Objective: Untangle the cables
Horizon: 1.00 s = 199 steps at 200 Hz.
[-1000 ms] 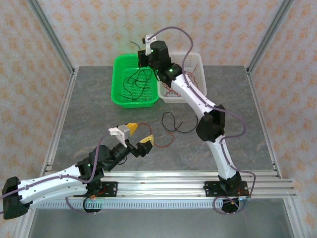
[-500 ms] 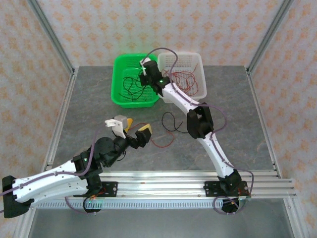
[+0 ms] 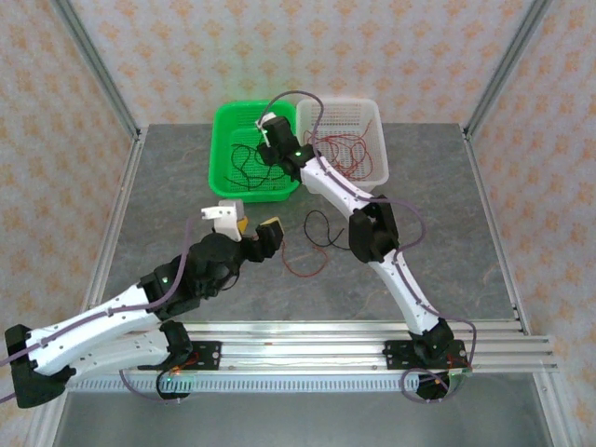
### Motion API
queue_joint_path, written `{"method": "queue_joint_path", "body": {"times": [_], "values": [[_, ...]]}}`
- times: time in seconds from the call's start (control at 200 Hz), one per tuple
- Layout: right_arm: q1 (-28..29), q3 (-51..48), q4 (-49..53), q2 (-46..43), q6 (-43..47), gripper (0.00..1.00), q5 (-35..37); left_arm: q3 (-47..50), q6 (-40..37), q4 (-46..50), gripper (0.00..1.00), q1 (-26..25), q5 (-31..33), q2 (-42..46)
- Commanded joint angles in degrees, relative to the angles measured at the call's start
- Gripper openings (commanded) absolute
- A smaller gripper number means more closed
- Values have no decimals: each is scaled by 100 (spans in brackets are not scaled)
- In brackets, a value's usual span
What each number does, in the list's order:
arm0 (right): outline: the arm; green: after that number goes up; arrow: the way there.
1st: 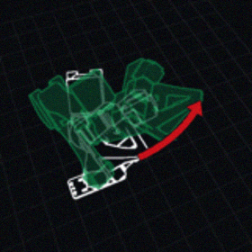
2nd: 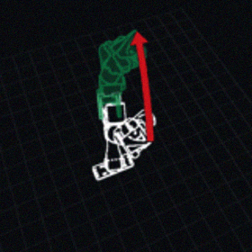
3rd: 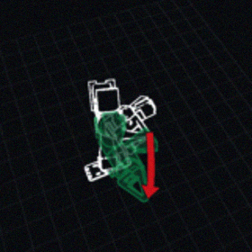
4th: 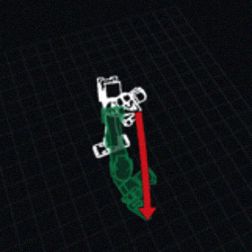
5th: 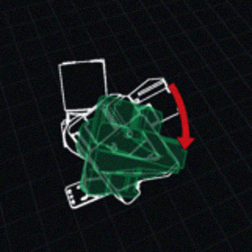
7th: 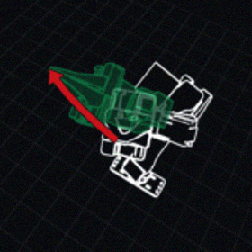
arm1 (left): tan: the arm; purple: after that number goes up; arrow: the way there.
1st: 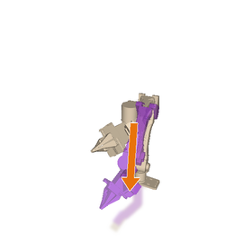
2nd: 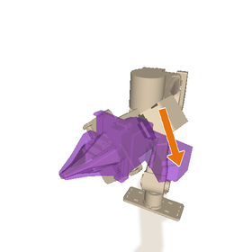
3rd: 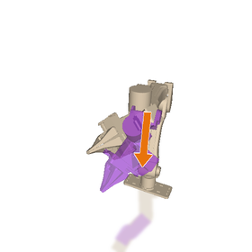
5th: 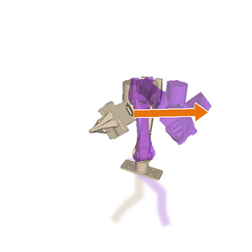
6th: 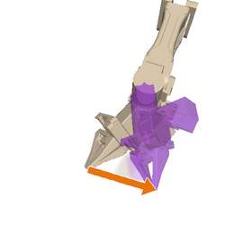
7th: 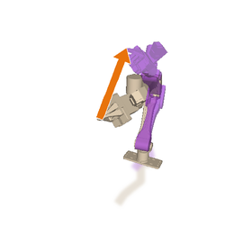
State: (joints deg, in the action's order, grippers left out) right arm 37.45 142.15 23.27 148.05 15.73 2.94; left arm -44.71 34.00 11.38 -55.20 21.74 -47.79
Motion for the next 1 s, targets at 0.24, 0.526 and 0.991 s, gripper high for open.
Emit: {"method": "queue_joint_path", "body": {"times": [0.24,0.526,0.991], "values": [[-1,-439,667,-1463,-684,64,91,-679,1199,1668,72,234,266,-530],[-1,-2286,842,-3336,-1943,68,-202,-837,1479,2393,66,527,-641,-1116],[-9,-6453,-86,-6603,-2715,70,-246,-2174,743,3068,60,689,-1227,-4162]]}}
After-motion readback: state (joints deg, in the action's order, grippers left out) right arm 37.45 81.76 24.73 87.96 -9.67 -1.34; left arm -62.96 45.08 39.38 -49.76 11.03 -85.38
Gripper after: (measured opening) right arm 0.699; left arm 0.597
